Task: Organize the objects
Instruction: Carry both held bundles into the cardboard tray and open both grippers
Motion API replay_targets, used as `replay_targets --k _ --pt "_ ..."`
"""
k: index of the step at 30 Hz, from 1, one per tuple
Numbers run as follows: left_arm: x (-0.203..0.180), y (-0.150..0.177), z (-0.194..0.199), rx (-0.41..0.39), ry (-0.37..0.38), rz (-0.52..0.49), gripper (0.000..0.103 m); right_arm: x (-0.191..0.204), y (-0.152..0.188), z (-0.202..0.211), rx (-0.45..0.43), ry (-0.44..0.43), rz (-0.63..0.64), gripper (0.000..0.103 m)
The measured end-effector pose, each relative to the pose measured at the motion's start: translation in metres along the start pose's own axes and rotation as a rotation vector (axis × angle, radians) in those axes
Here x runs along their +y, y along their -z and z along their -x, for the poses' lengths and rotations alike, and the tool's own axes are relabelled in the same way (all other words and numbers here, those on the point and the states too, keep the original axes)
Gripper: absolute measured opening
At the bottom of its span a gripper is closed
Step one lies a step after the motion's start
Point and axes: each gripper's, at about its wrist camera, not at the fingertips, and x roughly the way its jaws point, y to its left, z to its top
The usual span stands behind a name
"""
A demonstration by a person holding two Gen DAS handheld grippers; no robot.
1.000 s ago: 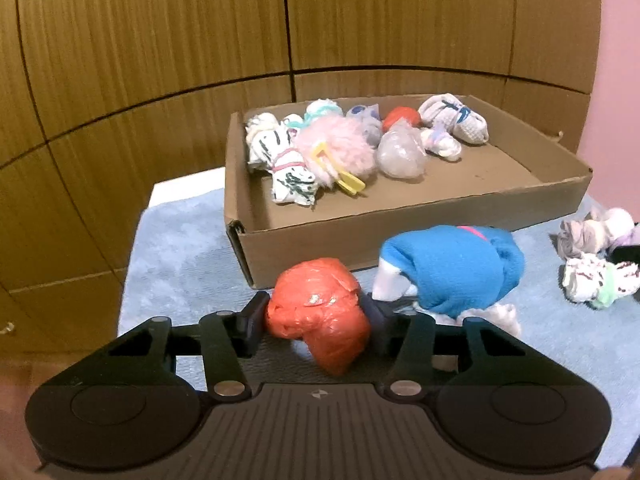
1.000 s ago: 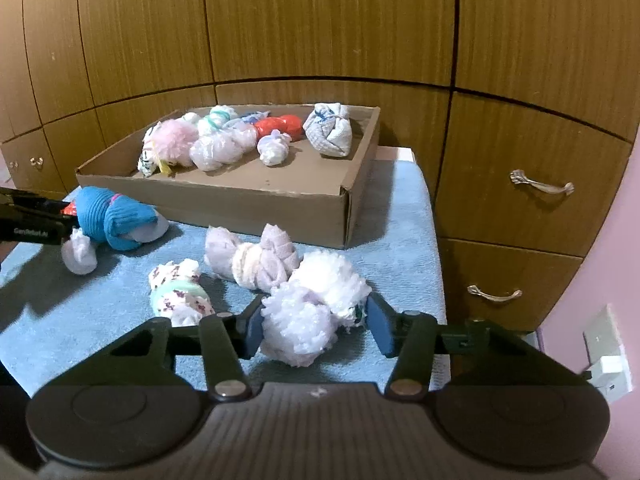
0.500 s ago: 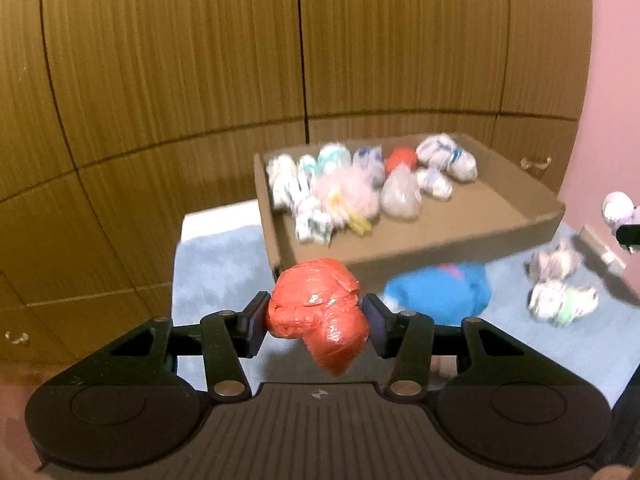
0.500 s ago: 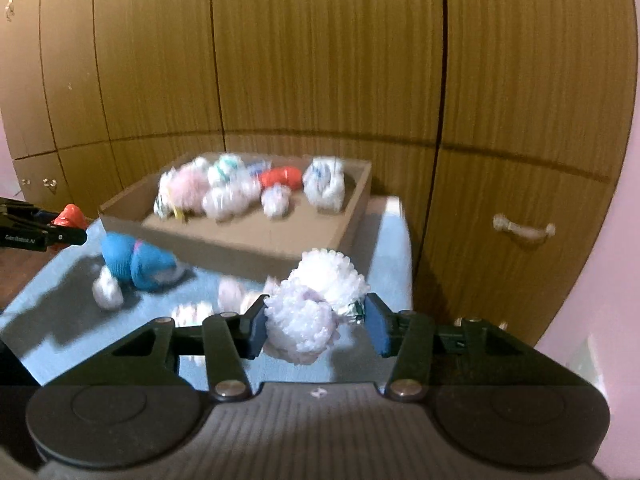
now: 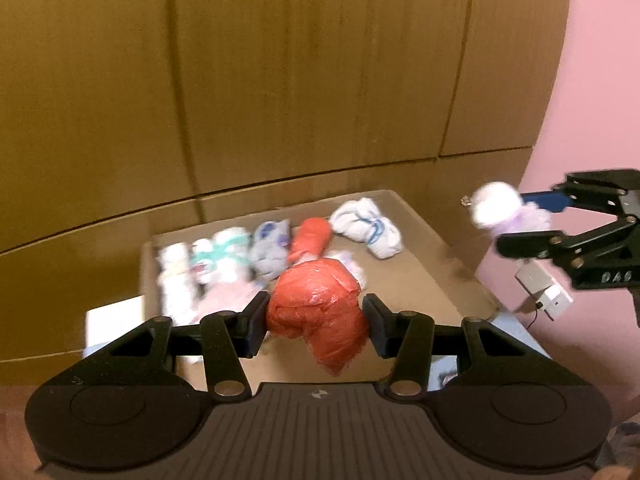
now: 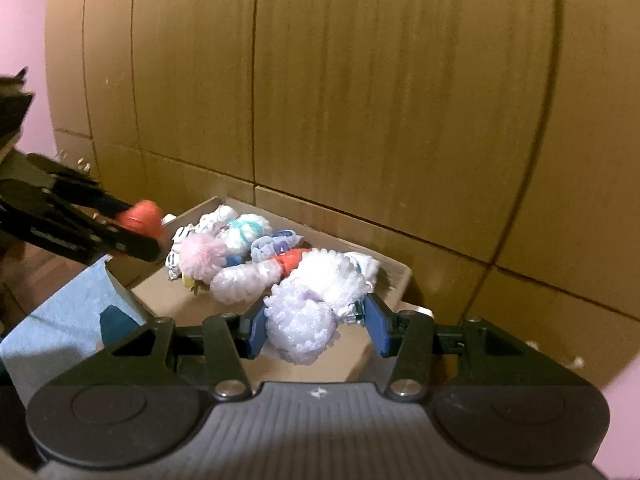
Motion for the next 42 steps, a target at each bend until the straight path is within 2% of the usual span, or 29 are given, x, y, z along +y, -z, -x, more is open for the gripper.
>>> replay_targets --k 11,17,22,38,42 --pt "-0.025 -0.002 -0.091 0.138 0.039 -0.058 0.057 0.005 0.008 -0.076 0.153 -0.055 0.108 0.046" --pt "-0.03 0.002 -0.12 0.173 0.038 -0.096 0.057 -0.001 0.015 -0.1 0.201 -0.071 0.151 0.046" --pt "-0.029 0.002 -0.136 0.185 0.013 -0.119 0.057 -0.003 0.02 -0.115 0.24 -0.076 0.188 0.046" --pt "-0.026 -0.009 -0.143 0.191 0.001 -0.055 0.059 -0.004 0.017 -0.129 0.294 -0.065 0.24 0.049" --pt "-0.025 -0.01 -0.143 0.203 -0.003 -0.05 0.062 -0.004 0.016 -0.124 0.274 -0.046 0.238 0.059"
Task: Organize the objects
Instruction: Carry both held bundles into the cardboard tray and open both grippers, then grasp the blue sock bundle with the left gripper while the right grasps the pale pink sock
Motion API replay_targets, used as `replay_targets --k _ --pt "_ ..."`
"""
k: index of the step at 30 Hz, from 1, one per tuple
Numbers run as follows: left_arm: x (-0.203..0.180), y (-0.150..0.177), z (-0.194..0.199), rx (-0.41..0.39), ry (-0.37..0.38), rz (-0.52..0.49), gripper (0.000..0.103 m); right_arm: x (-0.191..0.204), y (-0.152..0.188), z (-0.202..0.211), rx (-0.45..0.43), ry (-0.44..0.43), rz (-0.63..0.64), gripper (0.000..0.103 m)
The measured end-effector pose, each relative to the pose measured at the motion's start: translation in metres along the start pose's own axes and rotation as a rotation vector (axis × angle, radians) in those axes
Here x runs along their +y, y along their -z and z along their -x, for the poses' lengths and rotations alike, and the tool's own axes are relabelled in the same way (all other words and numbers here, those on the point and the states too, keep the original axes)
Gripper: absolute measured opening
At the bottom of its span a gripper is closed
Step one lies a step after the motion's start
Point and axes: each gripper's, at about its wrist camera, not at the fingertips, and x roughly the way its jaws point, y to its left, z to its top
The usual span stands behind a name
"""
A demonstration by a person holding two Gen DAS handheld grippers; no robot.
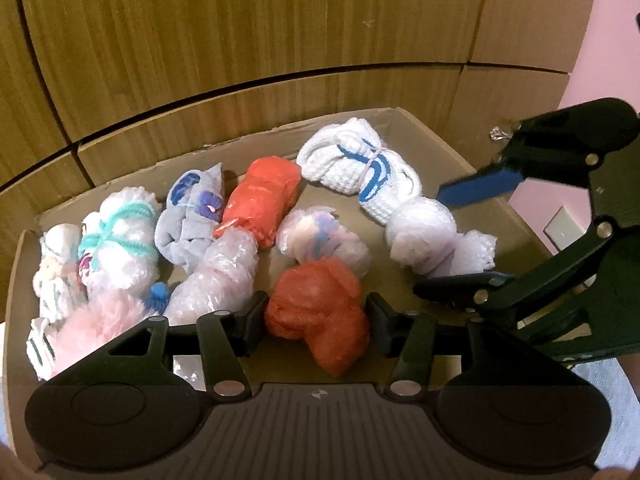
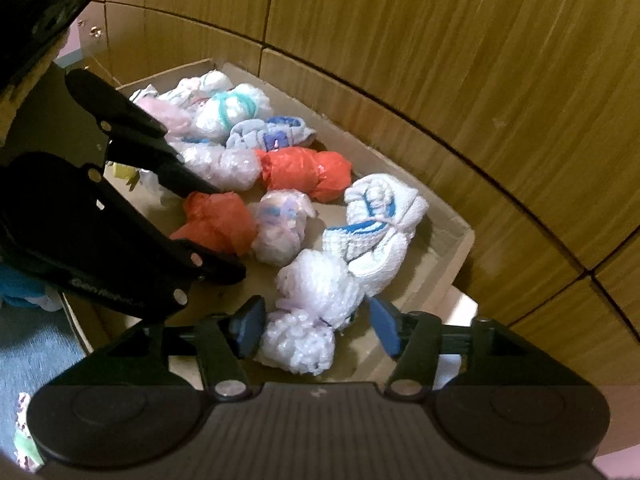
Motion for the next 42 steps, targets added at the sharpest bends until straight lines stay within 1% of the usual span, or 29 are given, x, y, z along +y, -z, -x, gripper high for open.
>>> replay_targets --k 5,9,12,15,16,18,20,22,24,25,27,30,33,35,40,42 --pt "0.0 0.0 0.005 0.004 0.002 0.017 0.067 0.001 0.001 0.008 -0.017 0.008 -0.016 0.06" --pt "0.002 0.001 0.015 0.001 0.015 0.039 0.076 0.003 0.002 0.019 -0.034 0.017 -0.032 0.064" --pt "0.003 0.002 0.032 -0.033 0.017 0.053 0.083 0.005 0.004 0.034 -0.071 0.028 -0.067 0.069" --pt "0.005 0.004 0.051 -0.071 0.016 0.061 0.086 0.006 0.007 0.05 -0.103 0.035 -0.111 0.071" --pt "0.006 0.004 0.057 -0.047 0.017 0.065 0.086 0.007 0.008 0.055 -0.11 0.035 -0.123 0.071" --pt "0.011 0.007 0.072 -0.071 0.012 0.081 0.086 0.009 0.012 0.066 -0.127 0.039 -0.164 0.072" --pt "0.016 0.015 0.089 -0.104 -0.005 0.092 0.086 0.015 0.017 0.078 -0.135 0.062 -0.202 0.074" --pt "0.022 0.028 0.109 -0.14 -0.045 0.106 0.088 0.022 0.026 0.09 -0.147 0.087 -0.245 0.079" --pt "0.028 0.046 0.127 -0.173 -0.074 0.128 0.09 0.032 0.036 0.101 -0.152 0.109 -0.287 0.08" --pt "0.031 0.054 0.134 -0.183 -0.087 0.147 0.092 0.04 0.042 0.106 -0.157 0.117 -0.307 0.083" --pt "0.035 0.076 0.146 -0.195 -0.102 0.187 0.093 0.052 0.054 0.111 -0.166 0.115 -0.349 0.085" --pt "0.037 0.101 0.152 -0.195 -0.126 0.23 0.093 0.065 0.07 0.108 -0.168 0.109 -0.447 0.086" --pt "0.033 0.118 0.151 -0.184 -0.145 0.256 0.093 0.077 0.085 0.096 -0.152 0.133 -0.538 0.086" --pt "0.03 0.124 0.146 -0.171 -0.134 0.264 0.093 0.084 0.09 0.087 -0.138 0.161 -0.587 0.086" --pt "0.02 0.124 0.131 -0.166 -0.14 0.237 0.098 0.095 0.089 0.07 -0.119 0.159 -0.593 0.086" --pt "0.02 0.124 0.123 -0.154 -0.144 0.238 0.099 0.096 0.086 0.065 -0.113 0.177 -0.586 0.086"
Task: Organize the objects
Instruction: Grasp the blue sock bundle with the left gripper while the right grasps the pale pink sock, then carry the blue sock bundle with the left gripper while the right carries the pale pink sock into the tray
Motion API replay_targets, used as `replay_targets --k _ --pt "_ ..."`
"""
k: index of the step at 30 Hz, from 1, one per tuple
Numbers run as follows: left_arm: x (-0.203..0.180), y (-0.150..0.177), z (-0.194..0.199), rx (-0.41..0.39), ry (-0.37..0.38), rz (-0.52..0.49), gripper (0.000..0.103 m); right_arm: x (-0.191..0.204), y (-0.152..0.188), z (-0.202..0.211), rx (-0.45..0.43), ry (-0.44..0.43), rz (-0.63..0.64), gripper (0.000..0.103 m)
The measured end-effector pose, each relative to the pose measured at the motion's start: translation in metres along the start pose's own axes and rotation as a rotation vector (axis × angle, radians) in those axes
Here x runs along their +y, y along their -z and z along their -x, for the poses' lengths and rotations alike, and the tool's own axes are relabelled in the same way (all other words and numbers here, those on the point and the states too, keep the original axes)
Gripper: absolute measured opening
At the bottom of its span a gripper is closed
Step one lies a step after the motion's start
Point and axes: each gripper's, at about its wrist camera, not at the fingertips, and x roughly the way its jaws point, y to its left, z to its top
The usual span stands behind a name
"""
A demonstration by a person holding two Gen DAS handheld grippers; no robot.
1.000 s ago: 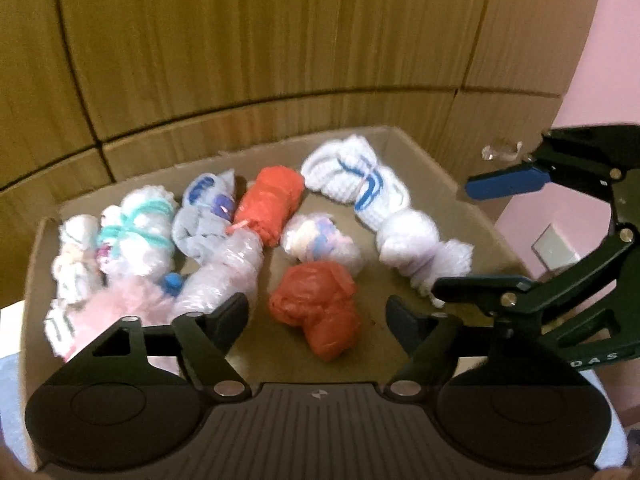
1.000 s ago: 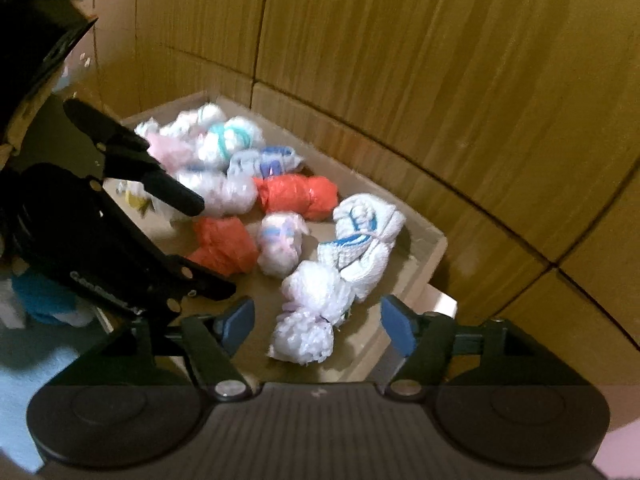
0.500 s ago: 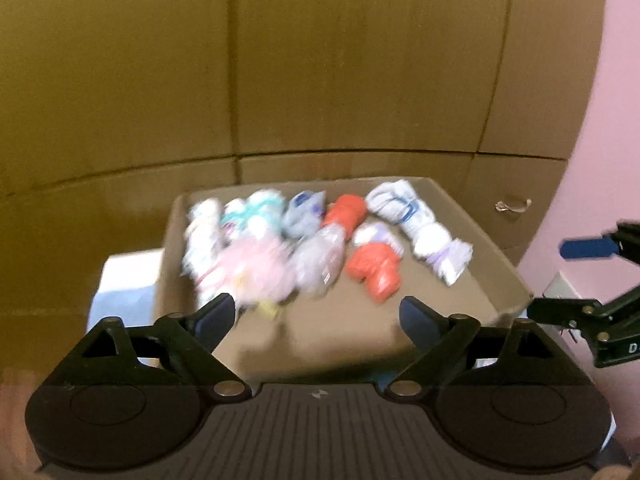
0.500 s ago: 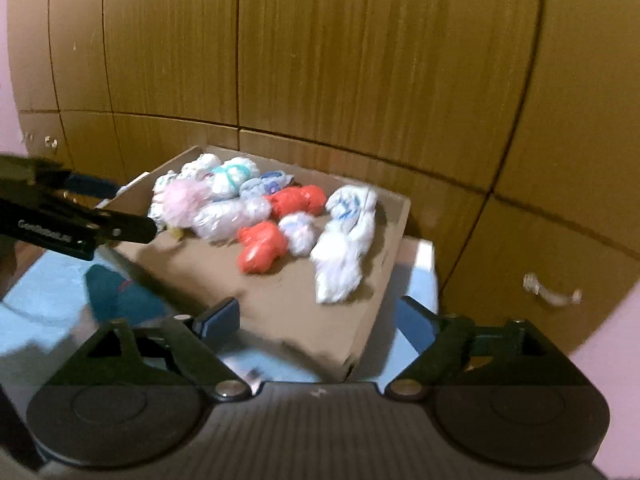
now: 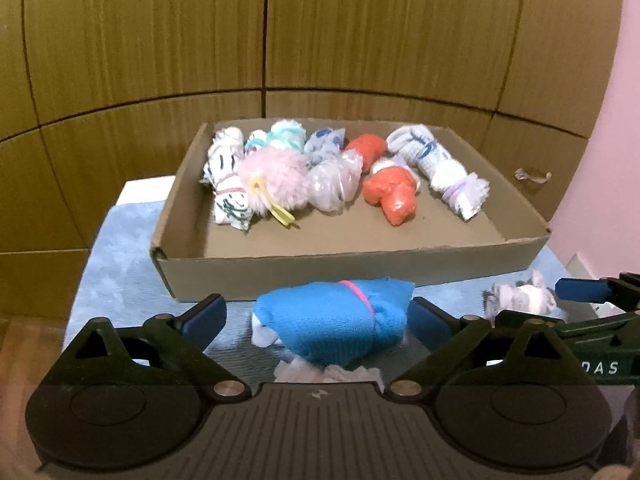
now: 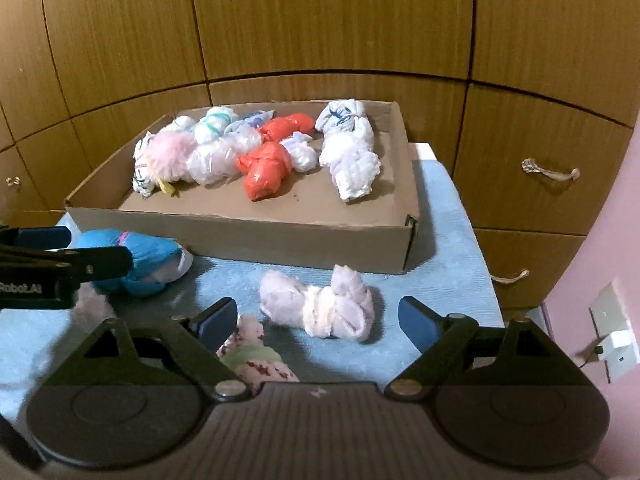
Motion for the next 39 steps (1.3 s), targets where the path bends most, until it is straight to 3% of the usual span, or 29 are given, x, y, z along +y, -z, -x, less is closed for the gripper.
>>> replay_targets --k 3,9,29,39 --pt "-0.002 0.002 -0.011 0.019 0.014 0.008 0.098 0.0 0.001 -0.003 0.013 0.007 -0.007 0.081" --pt "-0.003 0.007 -0.024 0.047 0.033 0.025 0.087 -0.003 0.004 -0.006 0.017 -0.023 -0.027 0.06" --pt "0.003 0.041 0.034 -0.005 0.062 0.036 0.085 0.008 0.022 0.033 -0.018 -0.147 0.027 0.059" --pt "0.005 0.035 0.066 -0.053 0.104 0.039 0.085 0.004 0.002 0.068 -0.125 -0.172 0.022 0.059"
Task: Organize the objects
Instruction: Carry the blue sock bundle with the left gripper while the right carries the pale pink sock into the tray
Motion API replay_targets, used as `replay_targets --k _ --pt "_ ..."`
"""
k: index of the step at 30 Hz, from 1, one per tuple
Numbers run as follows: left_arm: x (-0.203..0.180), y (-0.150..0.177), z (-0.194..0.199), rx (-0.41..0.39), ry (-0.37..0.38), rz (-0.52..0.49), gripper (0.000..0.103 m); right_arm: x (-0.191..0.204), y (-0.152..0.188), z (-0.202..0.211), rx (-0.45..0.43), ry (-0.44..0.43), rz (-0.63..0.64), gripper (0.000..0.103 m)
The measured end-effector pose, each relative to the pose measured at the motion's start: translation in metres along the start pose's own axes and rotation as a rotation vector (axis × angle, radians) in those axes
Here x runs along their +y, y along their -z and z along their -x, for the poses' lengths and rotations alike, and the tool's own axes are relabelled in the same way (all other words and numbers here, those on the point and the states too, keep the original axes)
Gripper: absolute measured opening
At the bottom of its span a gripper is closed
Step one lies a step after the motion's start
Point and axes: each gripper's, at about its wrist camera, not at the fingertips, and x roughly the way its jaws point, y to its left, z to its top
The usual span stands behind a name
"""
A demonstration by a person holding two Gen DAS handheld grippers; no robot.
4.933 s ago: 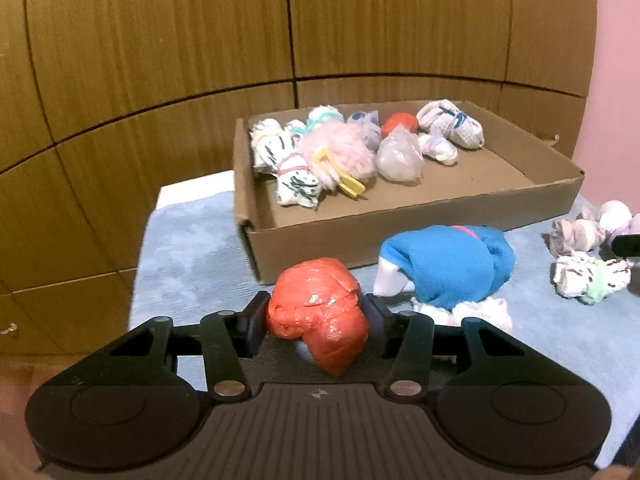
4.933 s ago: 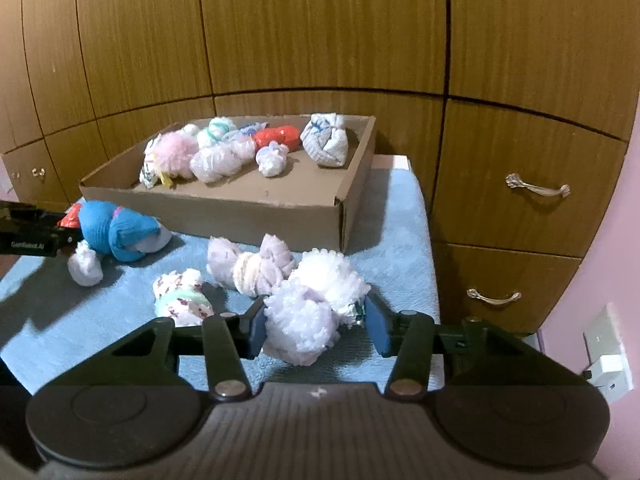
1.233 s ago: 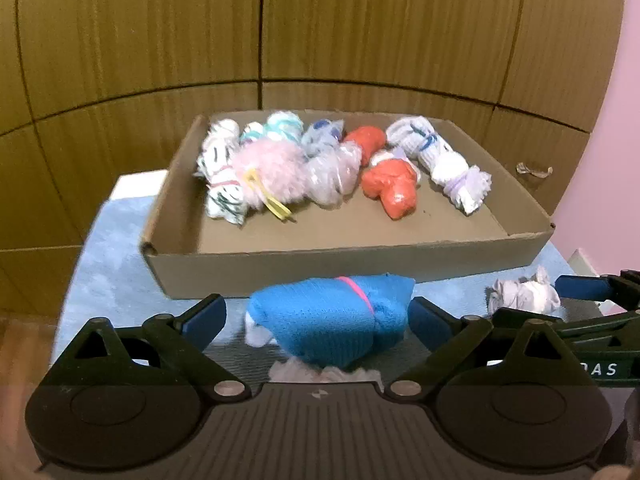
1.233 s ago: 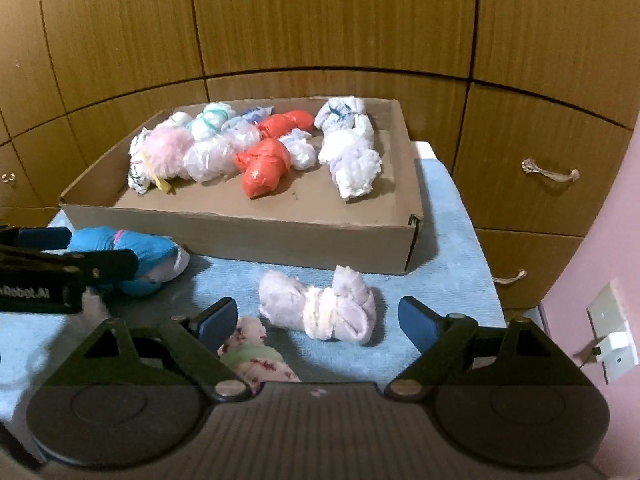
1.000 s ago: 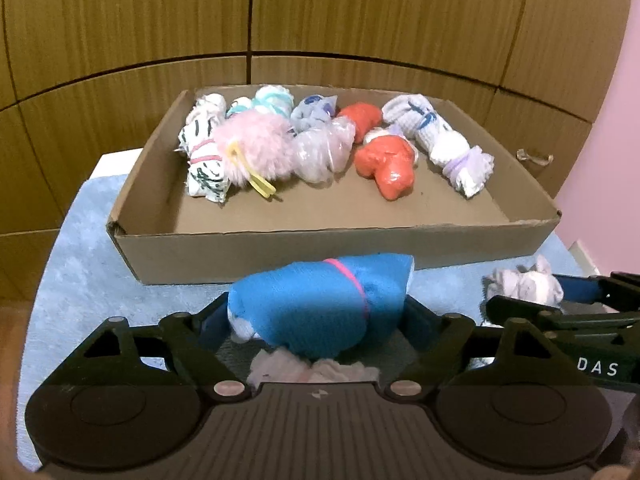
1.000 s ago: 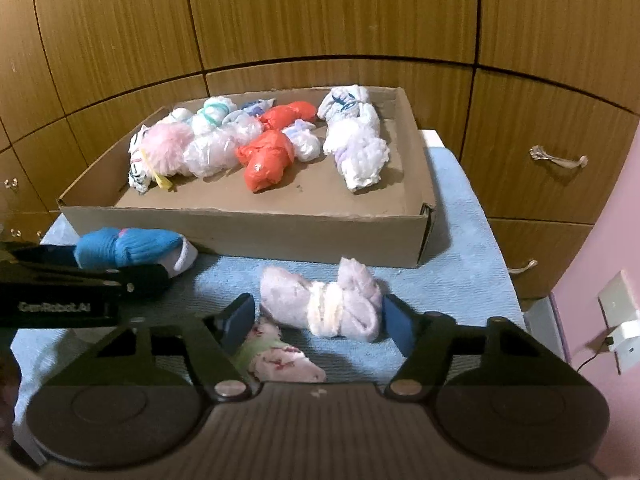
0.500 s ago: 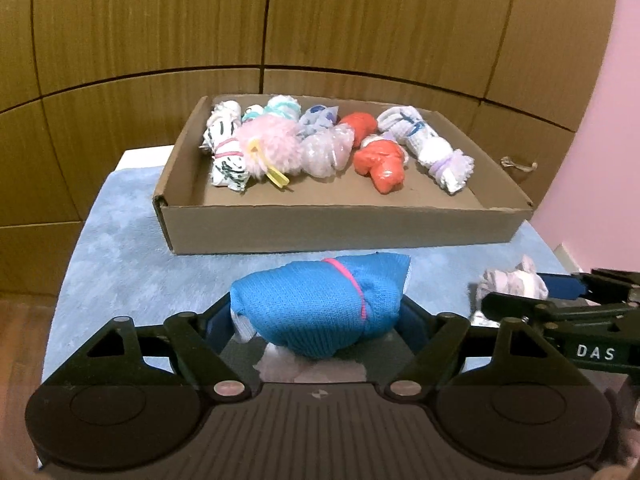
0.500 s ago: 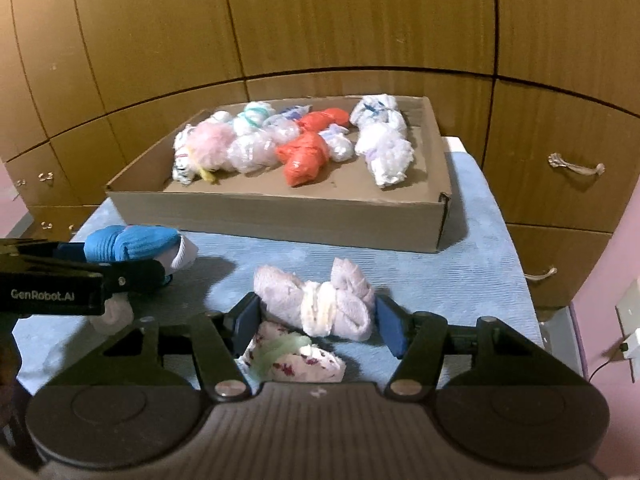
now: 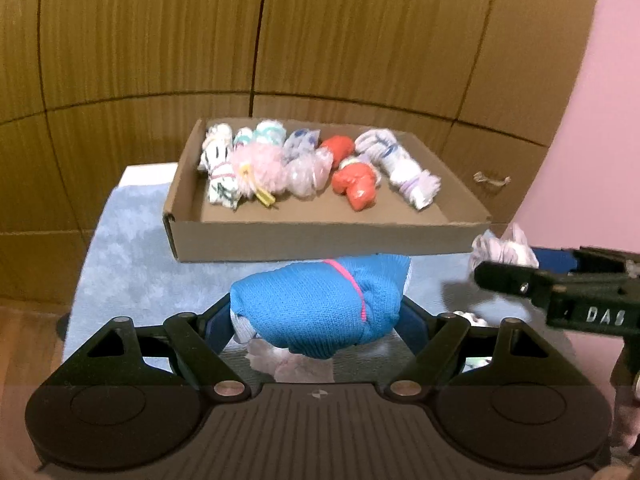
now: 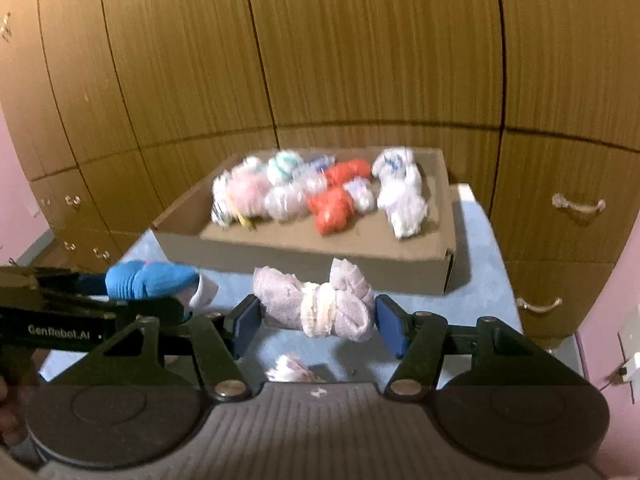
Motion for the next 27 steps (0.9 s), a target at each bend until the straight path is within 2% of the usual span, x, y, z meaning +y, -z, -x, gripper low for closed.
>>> replay_targets --k 9,16,21,27 --pt "0.009 -0.039 0.025 -0.07 -0.02 -0.04 0.085 0.0 -0.037 0.03 -0.101 -0.033 0.104 0.059" --pt "0.03 -0.078 0.017 -0.082 -0.066 -0.091 0.085 -0.007 -0.079 0.028 -0.135 -0.079 0.202 0.059" --pt "0.035 -0.104 -0.008 -0.047 -0.068 -0.168 0.084 0.001 -0.107 0.005 -0.116 -0.154 0.307 0.059" --pt "0.037 -0.112 -0.036 0.011 -0.064 -0.24 0.084 0.017 -0.121 -0.031 -0.045 -0.224 0.389 0.059"
